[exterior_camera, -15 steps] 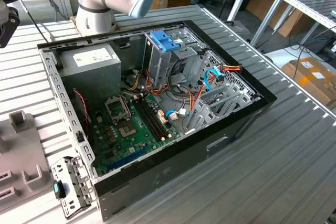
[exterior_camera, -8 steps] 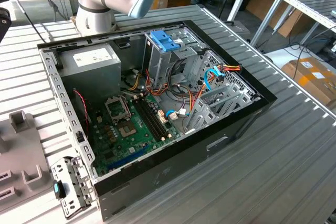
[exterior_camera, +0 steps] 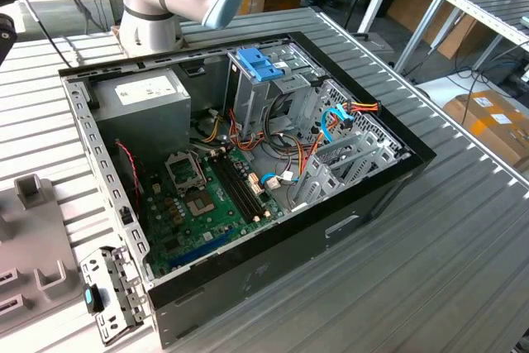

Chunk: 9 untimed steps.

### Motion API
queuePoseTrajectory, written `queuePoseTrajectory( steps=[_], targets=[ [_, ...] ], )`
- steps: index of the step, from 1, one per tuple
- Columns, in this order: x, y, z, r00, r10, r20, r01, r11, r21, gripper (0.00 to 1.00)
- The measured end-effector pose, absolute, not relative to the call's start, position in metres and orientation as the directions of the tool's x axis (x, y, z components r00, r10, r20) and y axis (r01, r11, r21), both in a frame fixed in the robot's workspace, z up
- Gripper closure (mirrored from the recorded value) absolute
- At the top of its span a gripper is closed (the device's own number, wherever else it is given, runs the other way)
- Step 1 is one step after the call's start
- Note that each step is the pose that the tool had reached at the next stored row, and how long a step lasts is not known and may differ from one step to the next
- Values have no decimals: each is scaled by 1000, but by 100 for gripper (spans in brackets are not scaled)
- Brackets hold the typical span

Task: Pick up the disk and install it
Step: 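Reach for the disk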

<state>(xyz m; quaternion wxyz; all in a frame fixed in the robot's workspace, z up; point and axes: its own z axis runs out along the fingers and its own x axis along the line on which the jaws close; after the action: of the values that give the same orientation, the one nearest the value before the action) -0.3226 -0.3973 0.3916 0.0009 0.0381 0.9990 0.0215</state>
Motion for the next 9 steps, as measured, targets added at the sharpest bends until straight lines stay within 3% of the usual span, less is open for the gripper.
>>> queuePoseTrajectory(
  steps=[9],
  targets=[
    [-323, -397, 391, -997, 71, 10, 72, 996, 48, 89]
  ],
)
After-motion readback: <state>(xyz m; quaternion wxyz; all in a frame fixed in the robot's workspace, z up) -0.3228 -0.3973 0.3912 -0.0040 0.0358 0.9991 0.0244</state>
